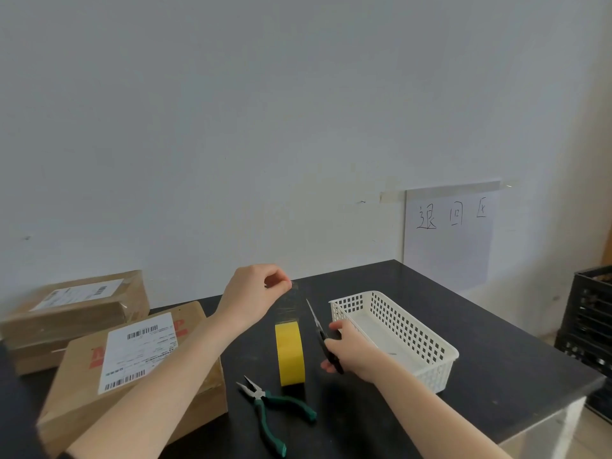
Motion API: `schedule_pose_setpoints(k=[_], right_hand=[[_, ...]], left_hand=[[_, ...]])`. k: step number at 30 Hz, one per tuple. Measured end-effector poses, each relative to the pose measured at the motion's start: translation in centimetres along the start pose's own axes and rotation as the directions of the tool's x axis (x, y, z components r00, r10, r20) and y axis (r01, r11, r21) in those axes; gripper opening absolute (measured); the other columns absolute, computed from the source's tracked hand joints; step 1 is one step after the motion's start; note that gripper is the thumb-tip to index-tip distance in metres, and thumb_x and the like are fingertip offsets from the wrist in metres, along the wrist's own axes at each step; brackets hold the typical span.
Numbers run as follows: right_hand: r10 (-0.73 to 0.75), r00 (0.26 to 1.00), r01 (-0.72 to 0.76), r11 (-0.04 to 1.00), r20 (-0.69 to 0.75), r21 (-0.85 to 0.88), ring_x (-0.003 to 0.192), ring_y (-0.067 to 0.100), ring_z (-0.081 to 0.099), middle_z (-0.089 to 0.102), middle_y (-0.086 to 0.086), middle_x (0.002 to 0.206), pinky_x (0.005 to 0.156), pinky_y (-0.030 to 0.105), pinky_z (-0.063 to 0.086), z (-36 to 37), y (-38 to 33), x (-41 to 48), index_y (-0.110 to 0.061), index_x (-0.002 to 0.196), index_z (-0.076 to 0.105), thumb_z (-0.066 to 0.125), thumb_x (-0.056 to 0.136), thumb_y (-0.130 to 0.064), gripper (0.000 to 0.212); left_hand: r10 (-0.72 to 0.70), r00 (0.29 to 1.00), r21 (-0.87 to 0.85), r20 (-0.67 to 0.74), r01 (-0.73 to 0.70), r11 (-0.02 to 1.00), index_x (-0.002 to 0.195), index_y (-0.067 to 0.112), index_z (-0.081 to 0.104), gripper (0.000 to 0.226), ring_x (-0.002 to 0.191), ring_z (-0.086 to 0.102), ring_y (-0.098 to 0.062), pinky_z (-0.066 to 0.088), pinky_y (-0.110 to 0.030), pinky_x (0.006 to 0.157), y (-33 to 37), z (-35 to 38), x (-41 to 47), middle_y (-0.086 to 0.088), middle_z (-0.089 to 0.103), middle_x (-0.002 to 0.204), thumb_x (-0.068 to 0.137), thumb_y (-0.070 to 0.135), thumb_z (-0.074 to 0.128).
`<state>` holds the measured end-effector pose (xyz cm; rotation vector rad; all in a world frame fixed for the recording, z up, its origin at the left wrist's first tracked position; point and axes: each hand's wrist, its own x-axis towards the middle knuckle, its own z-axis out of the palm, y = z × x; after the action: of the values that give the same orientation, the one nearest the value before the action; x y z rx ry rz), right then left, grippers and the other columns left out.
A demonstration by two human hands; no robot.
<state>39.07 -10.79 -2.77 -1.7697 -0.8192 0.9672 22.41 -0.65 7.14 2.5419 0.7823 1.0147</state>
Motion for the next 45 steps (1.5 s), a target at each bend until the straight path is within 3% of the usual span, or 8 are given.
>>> schedule_pose_setpoints(k=[7, 13, 17, 20, 23, 26, 34, 45], right_hand=[[-0.179, 0.984, 0.151, 0.879, 0.02, 0.452, 0.088, 0.031, 0.066, 0.063, 0.024, 0.108, 0.081, 0.04, 0.055, -1.3, -2.9, -0.4, -0.014, 0.132, 0.037, 0.056, 0.092, 0.007, 0.049], [-0.283, 0.958, 0.288, 0.938, -0.052, 0.194, 0.094, 0.03, 0.067, 0.064, 0.016, 0.108, 0.08, 0.04, 0.056, -2.9, -4.1, -0.4, -0.015, 0.131, 0.04, 0.069, 0.081, 0.001, 0.06], [-0.356, 0.934, 0.356, 0.934, -0.03, 0.001, 0.082, 0.013, 0.066, 0.068, 0.004, 0.095, 0.069, 0.021, 0.049, -4.1, -4.9, -1.2, -0.017, 0.124, 0.041, 0.079, 0.077, -0.008, 0.062], [-0.413, 0.91, 0.404, 0.902, -0.029, -0.153, 0.088, 0.018, 0.066, 0.067, 0.005, 0.098, 0.083, 0.029, 0.051, -5.7, -5.4, -1.5, -0.022, 0.124, 0.041, 0.083, 0.074, -0.015, 0.066], [-0.432, 0.899, 0.432, 0.856, 0.065, -0.285, 0.092, 0.029, 0.066, 0.065, 0.014, 0.104, 0.088, 0.033, 0.051, -7.6, -6.2, -2.1, -0.024, 0.126, 0.037, 0.086, 0.07, -0.015, 0.075], [-0.395, 0.904, 0.426, 0.786, 0.166, -0.448, 0.079, 0.016, 0.059, 0.062, 0.008, 0.097, 0.075, 0.024, 0.049, -8.8, -7.2, -2.8, -0.028, 0.127, 0.031, 0.09, 0.064, -0.025, 0.086], [-0.379, 0.887, 0.46, 0.67, 0.265, -0.582, 0.074, 0.014, 0.052, 0.055, 0.004, 0.088, 0.076, 0.034, 0.049, -9.7, -8.4, -3.0, -0.028, 0.123, 0.032, 0.091, 0.061, -0.025, 0.086], [-0.366, 0.878, 0.472, 0.549, 0.309, -0.69, 0.073, 0.009, 0.05, 0.052, -0.001, 0.088, 0.066, 0.024, 0.042, -7.7, -8.9, -2.1, -0.03, 0.122, 0.033, 0.091, 0.058, -0.031, 0.086]], left_hand=[[0.01, 0.999, 0.007, -0.036, -0.01, 1.0, 0.084, 0.022, 0.071, 0.008, 0.078, 0.058, -0.003, 0.049, -0.021, 0.071, 0.1, 0.1, 0.1, 0.013, 0.065, 0.082, 0.087, 0.028, 0.065], [0.019, 0.999, 0.018, -0.027, -0.018, 1.0, 0.086, 0.02, 0.07, 0.009, 0.079, 0.059, -0.005, 0.049, -0.021, 0.072, 0.1, 0.0, 0.1, 0.009, 0.066, 0.085, 0.087, 0.027, 0.065], [0.022, 0.999, 0.031, -0.023, -0.022, 0.999, 0.087, 0.019, 0.07, 0.01, 0.08, 0.058, -0.006, 0.049, -0.021, 0.072, 0.1, -0.1, 0.1, 0.008, 0.066, 0.087, 0.088, 0.027, 0.064], [0.021, 1.0, 0.036, -0.023, -0.02, 0.999, 0.087, 0.021, 0.069, 0.009, 0.08, 0.058, -0.006, 0.051, -0.024, 0.074, 0.1, -0.2, 0.1, 0.009, 0.064, 0.086, 0.088, 0.028, 0.065], [0.024, 0.999, 0.038, -0.022, -0.023, 0.999, 0.088, 0.02, 0.07, 0.009, 0.08, 0.057, -0.006, 0.05, -0.022, 0.074, 0.0, -0.2, 0.1, 0.009, 0.064, 0.087, 0.088, 0.028, 0.064], [0.028, 0.999, 0.032, -0.019, -0.027, 0.999, 0.089, 0.02, 0.07, 0.01, 0.08, 0.058, -0.007, 0.05, -0.023, 0.074, 0.0, -0.2, 0.1, 0.007, 0.066, 0.088, 0.088, 0.027, 0.064], [0.045, 0.999, 0.028, -0.007, -0.045, 0.999, 0.09, 0.021, 0.071, 0.009, 0.081, 0.058, -0.007, 0.049, -0.021, 0.075, 0.0, -0.2, 0.2, 0.008, 0.065, 0.09, 0.088, 0.027, 0.064], [0.055, 0.998, 0.015, 0.004, -0.055, 0.998, 0.089, 0.021, 0.071, 0.009, 0.081, 0.058, -0.005, 0.046, -0.015, 0.072, 0.0, -0.3, 0.0, 0.011, 0.065, 0.088, 0.088, 0.026, 0.064]])
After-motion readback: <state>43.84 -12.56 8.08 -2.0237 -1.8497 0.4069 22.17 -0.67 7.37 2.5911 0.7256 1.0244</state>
